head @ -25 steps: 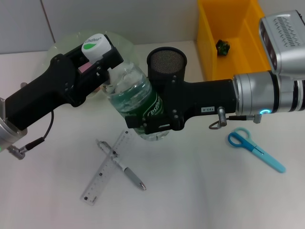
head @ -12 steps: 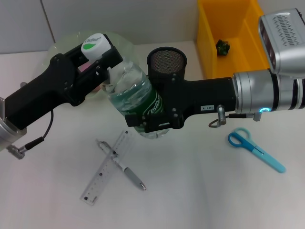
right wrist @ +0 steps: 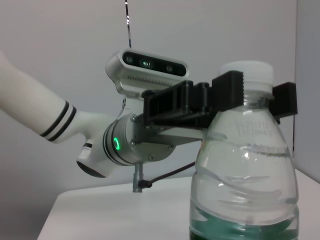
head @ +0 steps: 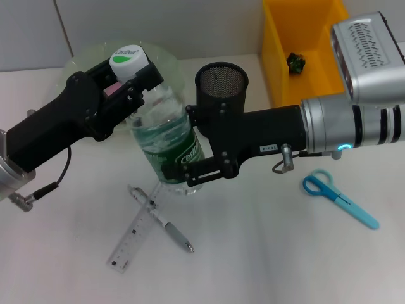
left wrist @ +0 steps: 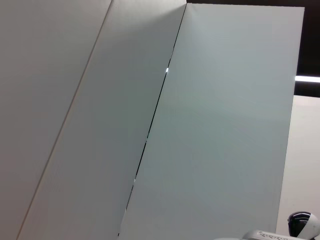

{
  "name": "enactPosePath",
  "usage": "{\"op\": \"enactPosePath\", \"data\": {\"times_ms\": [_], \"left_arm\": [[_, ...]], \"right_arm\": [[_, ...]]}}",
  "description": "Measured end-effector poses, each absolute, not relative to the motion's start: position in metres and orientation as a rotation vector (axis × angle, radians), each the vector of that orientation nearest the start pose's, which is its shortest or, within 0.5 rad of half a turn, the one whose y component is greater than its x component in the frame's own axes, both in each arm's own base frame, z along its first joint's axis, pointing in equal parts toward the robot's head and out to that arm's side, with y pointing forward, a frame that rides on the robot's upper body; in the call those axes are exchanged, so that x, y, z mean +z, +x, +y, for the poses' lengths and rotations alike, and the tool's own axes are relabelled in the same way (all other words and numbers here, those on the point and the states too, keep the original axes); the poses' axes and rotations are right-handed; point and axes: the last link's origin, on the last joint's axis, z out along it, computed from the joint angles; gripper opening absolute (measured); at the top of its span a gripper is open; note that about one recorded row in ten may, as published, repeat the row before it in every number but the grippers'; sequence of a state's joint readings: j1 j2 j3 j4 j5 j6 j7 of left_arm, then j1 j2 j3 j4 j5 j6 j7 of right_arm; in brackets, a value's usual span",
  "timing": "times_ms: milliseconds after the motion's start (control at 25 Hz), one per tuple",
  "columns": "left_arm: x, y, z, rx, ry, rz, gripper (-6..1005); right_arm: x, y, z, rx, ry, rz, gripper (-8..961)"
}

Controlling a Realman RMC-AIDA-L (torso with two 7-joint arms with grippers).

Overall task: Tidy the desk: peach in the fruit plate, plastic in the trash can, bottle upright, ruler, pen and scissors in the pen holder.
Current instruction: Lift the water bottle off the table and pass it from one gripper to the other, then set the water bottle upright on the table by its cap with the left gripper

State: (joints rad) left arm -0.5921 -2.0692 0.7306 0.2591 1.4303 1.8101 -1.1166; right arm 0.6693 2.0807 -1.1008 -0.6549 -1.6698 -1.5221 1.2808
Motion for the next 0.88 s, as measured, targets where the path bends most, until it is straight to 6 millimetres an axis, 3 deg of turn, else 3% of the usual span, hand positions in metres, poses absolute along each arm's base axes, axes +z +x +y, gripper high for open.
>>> {"op": "enactPosePath", "data": {"times_ms": [880], "left_arm": [[0.002, -0.215, 0.318, -1.557, -2.381, -0.489, 440]], "right_arm": [[-0.024, 0.166, 0.353, 0.784, -2.912, 0.097, 820]]}}
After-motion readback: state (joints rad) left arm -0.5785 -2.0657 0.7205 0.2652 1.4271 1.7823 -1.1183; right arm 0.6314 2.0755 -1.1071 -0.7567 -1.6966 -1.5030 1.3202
